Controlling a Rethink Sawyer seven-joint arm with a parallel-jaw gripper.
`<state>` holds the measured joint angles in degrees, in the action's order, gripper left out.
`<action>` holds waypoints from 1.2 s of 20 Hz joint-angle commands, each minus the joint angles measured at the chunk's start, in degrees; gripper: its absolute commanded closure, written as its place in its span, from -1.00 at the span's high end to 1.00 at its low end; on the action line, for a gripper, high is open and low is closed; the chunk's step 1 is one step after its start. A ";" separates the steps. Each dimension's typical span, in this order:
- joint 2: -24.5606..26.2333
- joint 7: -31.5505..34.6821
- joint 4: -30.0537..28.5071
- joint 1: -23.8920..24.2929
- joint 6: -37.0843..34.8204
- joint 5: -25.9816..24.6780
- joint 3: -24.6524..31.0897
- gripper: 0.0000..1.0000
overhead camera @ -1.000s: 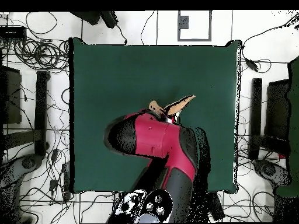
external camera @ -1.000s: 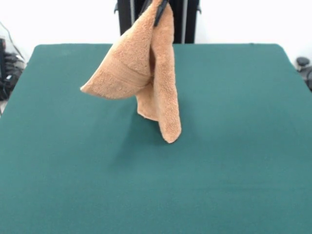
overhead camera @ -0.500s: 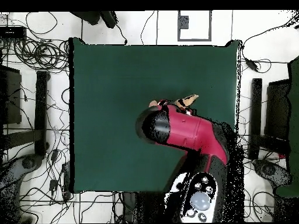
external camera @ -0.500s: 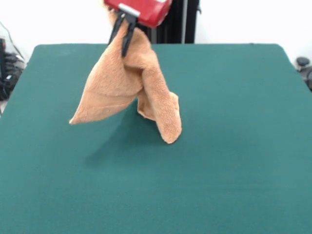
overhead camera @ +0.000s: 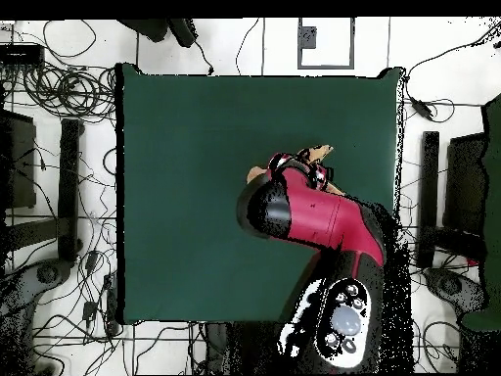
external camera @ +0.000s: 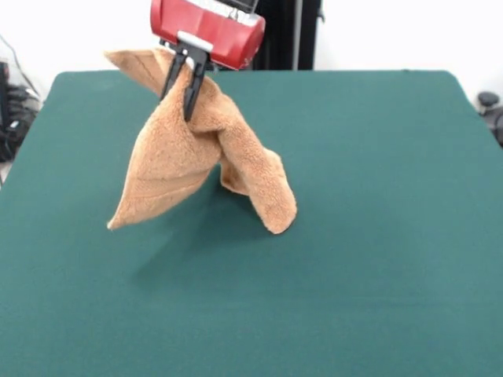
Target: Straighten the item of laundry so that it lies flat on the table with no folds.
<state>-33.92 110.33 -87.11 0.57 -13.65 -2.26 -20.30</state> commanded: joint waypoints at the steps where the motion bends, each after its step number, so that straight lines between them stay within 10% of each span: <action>1: 4.13 9.39 -2.90 -3.10 4.31 0.23 6.29 -1.00; 8: 6.71 19.91 -5.70 -7.47 11.50 8.17 1.56 -1.00; 24: 6.33 15.25 -8.35 -8.29 15.12 13.83 1.22 -1.00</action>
<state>-30.78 110.53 -89.49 -6.19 -0.36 7.99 -22.24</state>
